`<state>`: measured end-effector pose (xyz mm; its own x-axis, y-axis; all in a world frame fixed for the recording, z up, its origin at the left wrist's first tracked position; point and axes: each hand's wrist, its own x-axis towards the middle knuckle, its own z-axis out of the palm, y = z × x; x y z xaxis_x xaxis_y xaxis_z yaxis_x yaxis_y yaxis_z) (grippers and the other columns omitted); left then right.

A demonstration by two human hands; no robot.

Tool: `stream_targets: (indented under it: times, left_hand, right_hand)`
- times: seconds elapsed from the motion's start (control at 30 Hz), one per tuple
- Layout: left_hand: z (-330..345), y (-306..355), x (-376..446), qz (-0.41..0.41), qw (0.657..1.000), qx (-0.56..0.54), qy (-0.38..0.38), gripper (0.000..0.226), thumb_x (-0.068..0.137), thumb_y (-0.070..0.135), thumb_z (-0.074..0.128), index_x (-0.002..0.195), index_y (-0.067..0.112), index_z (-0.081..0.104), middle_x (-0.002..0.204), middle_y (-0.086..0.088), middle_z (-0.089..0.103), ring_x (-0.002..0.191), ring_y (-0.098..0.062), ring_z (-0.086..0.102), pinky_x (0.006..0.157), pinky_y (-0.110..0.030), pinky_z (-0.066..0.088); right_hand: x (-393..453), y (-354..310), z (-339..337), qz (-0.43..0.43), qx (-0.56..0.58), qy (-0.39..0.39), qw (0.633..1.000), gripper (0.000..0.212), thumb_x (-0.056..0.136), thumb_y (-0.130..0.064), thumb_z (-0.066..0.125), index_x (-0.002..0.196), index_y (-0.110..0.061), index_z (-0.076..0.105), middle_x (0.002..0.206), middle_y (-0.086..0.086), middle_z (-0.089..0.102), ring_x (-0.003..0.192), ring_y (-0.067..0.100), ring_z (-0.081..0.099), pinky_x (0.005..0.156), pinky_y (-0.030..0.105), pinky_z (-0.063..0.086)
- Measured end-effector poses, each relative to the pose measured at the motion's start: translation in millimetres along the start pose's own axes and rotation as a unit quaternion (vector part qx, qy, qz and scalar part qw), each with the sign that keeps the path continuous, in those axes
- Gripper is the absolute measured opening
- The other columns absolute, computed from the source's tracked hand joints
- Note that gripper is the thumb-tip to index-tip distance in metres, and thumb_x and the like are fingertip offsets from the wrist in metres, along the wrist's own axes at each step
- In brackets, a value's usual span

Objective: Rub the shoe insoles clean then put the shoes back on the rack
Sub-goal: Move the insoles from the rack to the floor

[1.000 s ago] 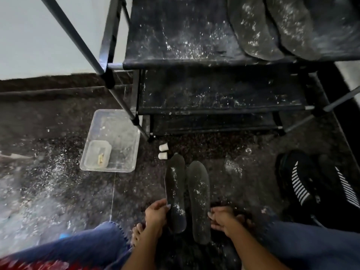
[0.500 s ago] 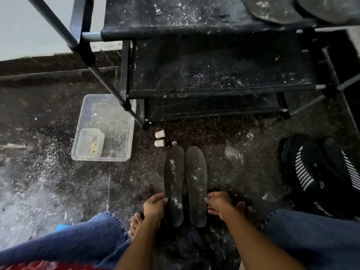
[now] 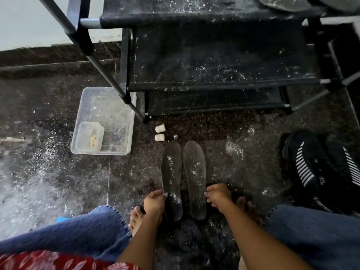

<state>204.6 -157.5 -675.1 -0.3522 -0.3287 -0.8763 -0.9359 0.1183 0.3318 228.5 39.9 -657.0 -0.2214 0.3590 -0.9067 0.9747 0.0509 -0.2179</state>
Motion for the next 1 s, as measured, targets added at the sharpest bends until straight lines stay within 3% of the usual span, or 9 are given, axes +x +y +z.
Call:
stream_targets:
  times: [0.13,0.23,0.37,0.5,0.6,0.77,0.83,0.9,1.0]
  left_hand:
    - [2,1,3,-0.003,0.999,0.039,0.012,0.021,0.078,0.017,0.074,0.098,0.014,0.067,0.091,-0.011,0.071,0.090,-0.032,0.067,0.088,-0.046,0.054]
    - [1,10,-11,0.004,0.997,0.067,0.036,0.021,0.080,0.016,0.073,0.099,0.010,0.064,0.096,-0.009,0.068,0.095,-0.029,0.064,0.088,-0.033,0.052]
    - [-6,15,-22,0.022,0.993,0.102,0.046,0.031,0.081,0.019,0.072,0.109,0.009,0.064,0.105,-0.012,0.068,0.102,-0.030,0.062,0.094,-0.036,0.050]
    - [-11,27,-38,0.079,0.985,0.132,0.075,0.027,0.083,0.013,0.062,0.109,0.007,0.065,0.103,-0.014,0.068,0.099,-0.033,0.062,0.092,-0.042,0.050]
    - [-10,53,-63,0.135,0.978,0.140,0.075,0.024,0.086,0.014,0.059,0.109,0.007,0.064,0.107,-0.014,0.067,0.099,-0.031,0.062,0.092,-0.042,0.050]
    - [11,116,-126,0.299,0.947,0.108,0.037,0.021,0.089,0.015,0.059,0.109,0.008,0.060,0.099,-0.007,0.063,0.092,-0.023,0.059,0.087,-0.034,0.048]
    - [23,144,-156,0.378,0.921,0.089,0.016,0.018,0.089,0.015,0.059,0.107,0.010,0.061,0.098,-0.005,0.064,0.091,-0.023,0.061,0.086,-0.033,0.048]
    - [36,172,-186,0.444,0.893,0.076,-0.005,0.015,0.090,0.016,0.059,0.105,0.014,0.062,0.095,-0.004,0.067,0.090,-0.023,0.064,0.085,-0.035,0.052]
    - [53,216,-240,0.534,0.843,0.062,-0.019,0.012,0.092,0.015,0.058,0.102,0.014,0.063,0.088,-0.002,0.068,0.082,-0.014,0.064,0.067,-0.009,0.044]
  right_hand:
    - [-2,0,-5,0.012,-0.015,0.000,1.000,0.004,0.087,-0.007,0.061,0.087,-0.012,0.063,0.097,0.011,0.068,0.078,0.021,0.064,0.069,0.032,0.055]
    - [-6,0,-12,0.009,-0.039,0.004,0.999,0.013,0.088,-0.007,0.060,0.077,-0.015,0.059,0.098,0.010,0.068,0.081,0.021,0.065,0.066,0.030,0.053]
    - [-15,-4,-29,0.009,-0.057,0.019,0.998,0.008,0.089,-0.013,0.059,0.092,-0.009,0.065,0.090,0.010,0.068,0.076,0.020,0.063,0.060,0.028,0.052]
    - [-28,-15,-57,-0.010,-0.005,0.082,0.997,0.020,0.089,-0.023,0.061,0.075,-0.009,0.065,0.079,0.011,0.068,0.070,0.024,0.064,0.063,0.032,0.053]
    - [-46,-32,-94,-0.029,0.034,0.172,0.984,0.029,0.088,-0.030,0.060,0.081,-0.003,0.069,0.085,0.014,0.071,0.078,0.029,0.067,0.069,0.037,0.057]
    - [-112,-80,-192,-0.083,0.142,0.329,0.930,0.042,0.095,-0.027,0.048,0.112,0.010,0.059,0.116,0.026,0.060,0.107,0.039,0.057,0.083,0.037,0.047]
    - [-145,-103,-230,-0.115,0.199,0.377,0.897,0.043,0.096,-0.029,0.046,0.117,0.007,0.056,0.117,0.024,0.059,0.108,0.039,0.056,0.079,0.035,0.043]
    - [-171,-125,-262,-0.167,0.239,0.421,0.859,0.042,0.095,-0.034,0.048,0.115,0.002,0.059,0.114,0.022,0.062,0.105,0.038,0.058,0.079,0.037,0.045]
    - [-196,-157,-294,-0.268,0.281,0.432,0.814,0.031,0.093,-0.035,0.053,0.094,-0.005,0.063,0.101,0.018,0.066,0.097,0.036,0.060,0.078,0.036,0.046]
